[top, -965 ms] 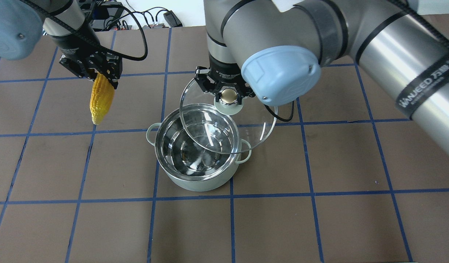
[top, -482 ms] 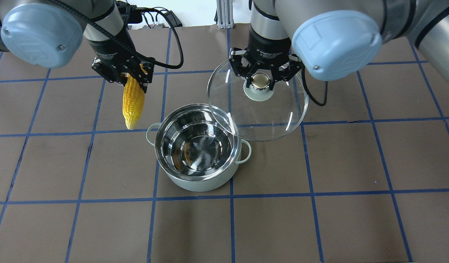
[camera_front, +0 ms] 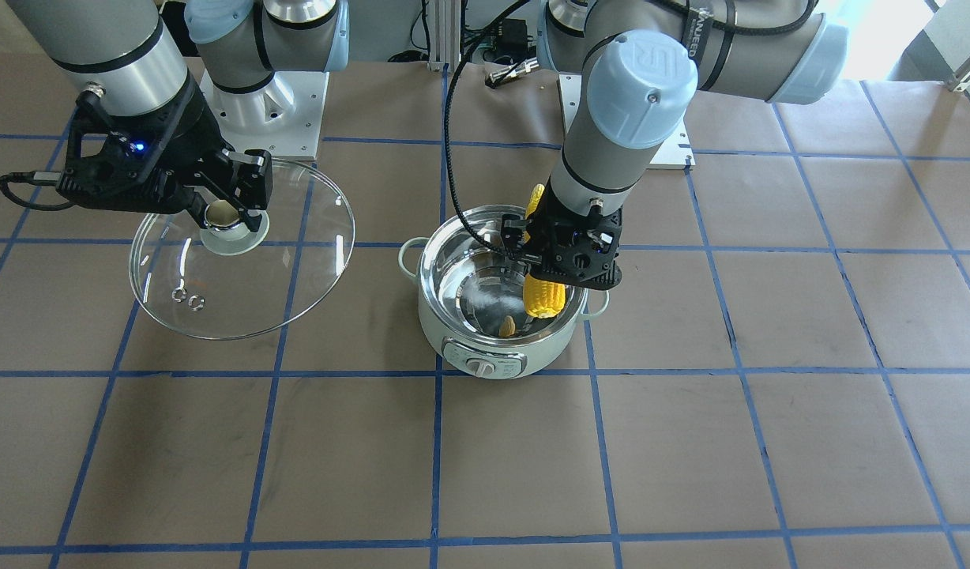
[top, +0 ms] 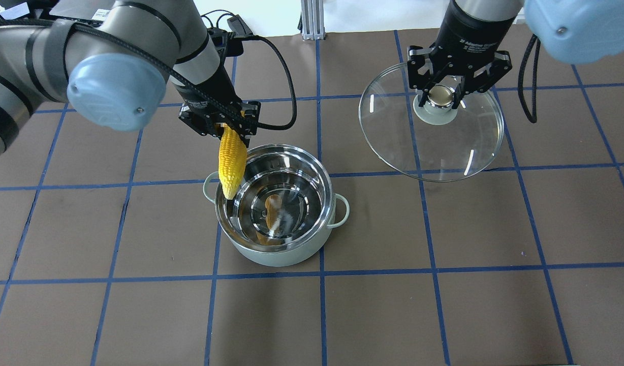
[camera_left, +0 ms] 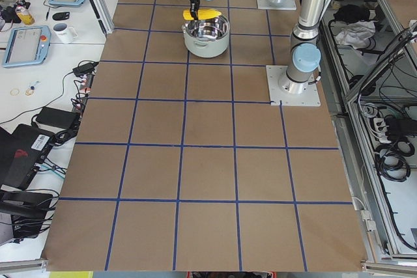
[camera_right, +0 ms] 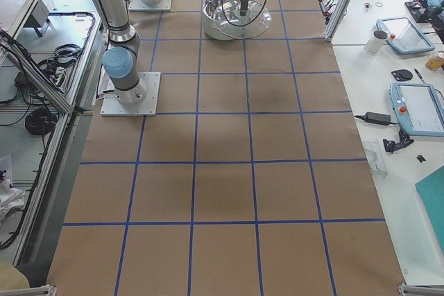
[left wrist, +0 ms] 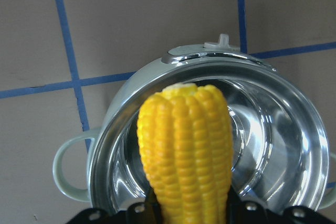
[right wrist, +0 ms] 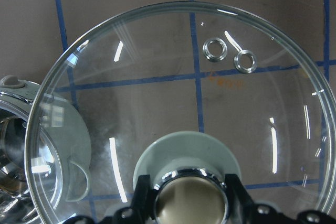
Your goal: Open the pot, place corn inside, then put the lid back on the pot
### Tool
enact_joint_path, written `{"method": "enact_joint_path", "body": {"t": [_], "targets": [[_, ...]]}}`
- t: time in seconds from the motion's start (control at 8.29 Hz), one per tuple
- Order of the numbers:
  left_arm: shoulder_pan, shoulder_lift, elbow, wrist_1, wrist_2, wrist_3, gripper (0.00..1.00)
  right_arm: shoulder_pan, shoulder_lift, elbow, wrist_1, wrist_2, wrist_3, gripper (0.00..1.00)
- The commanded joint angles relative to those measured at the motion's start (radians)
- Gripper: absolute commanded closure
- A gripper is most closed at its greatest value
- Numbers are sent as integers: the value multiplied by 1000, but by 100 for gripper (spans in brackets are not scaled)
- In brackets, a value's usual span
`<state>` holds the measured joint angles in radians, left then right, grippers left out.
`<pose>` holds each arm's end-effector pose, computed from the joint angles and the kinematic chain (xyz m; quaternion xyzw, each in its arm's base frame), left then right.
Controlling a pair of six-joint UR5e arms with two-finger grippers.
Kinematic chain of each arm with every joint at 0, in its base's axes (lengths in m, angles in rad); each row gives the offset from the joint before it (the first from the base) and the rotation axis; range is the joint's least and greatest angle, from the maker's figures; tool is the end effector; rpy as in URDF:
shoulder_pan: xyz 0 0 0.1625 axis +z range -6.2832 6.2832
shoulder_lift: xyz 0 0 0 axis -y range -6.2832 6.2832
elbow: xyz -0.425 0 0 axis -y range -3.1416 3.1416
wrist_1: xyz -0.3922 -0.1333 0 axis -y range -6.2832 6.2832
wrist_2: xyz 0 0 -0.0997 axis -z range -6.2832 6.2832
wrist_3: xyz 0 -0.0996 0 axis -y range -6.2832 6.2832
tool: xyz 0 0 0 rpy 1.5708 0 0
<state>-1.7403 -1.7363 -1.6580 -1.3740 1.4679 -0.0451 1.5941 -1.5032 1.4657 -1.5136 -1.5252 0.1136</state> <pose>-0.2332 -0.5118 0.3791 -0.0606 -0.9964 -0.0333 0.0481 0.1499 -0.5150 0.4998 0.0453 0.9987 0.0114 0.0221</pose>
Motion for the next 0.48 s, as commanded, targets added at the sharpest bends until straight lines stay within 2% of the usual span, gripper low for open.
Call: {"method": "enact_joint_path", "body": {"t": [0.0, 0.36], "targets": [[-48, -37, -49, 43, -52, -5, 100, -13, -2, 4, 6, -1, -15, 71], [-67, -77, -49, 41, -47, -1, 100, -8, 6, 7, 4, -6, -8, 74]]}}
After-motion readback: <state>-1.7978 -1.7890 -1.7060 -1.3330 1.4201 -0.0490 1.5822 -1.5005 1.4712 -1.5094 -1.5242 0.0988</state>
